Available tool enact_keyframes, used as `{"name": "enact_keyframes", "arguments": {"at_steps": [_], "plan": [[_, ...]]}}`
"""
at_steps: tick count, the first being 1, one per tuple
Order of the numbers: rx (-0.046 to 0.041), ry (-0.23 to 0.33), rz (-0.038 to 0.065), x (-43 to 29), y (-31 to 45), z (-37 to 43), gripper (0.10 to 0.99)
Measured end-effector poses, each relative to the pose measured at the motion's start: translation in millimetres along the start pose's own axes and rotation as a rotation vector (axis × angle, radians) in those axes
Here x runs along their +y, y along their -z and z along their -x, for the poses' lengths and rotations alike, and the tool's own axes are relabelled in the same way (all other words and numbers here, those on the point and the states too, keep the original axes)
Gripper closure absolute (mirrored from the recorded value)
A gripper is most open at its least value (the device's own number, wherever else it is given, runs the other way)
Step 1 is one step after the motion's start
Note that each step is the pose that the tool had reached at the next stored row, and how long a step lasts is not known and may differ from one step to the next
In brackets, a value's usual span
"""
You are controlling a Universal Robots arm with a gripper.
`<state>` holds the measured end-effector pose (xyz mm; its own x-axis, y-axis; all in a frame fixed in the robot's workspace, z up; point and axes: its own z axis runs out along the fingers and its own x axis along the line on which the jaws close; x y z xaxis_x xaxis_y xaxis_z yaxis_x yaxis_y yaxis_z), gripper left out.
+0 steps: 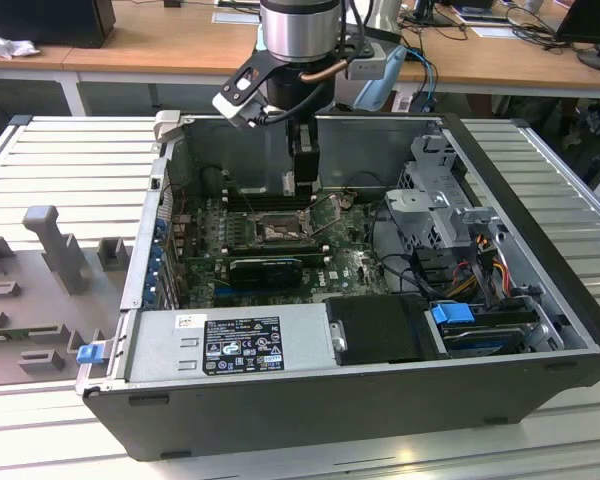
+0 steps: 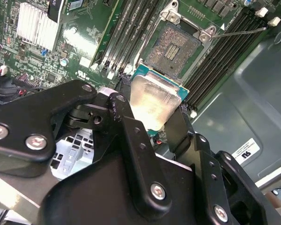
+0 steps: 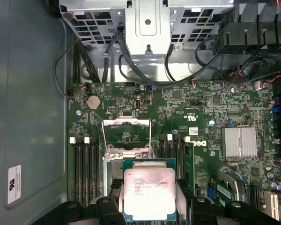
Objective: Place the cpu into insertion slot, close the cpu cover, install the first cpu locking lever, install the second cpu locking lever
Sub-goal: 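Place the cpu into insertion slot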
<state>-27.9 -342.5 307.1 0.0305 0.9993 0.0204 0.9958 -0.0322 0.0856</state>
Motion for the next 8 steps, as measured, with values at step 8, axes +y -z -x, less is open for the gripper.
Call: {"name": "enact_keyframes", "arguments": {"at_steps": [8], "plan": [[0.0003,0.000,0.000,-1.2,-3.2,0.1,0.553]]}}
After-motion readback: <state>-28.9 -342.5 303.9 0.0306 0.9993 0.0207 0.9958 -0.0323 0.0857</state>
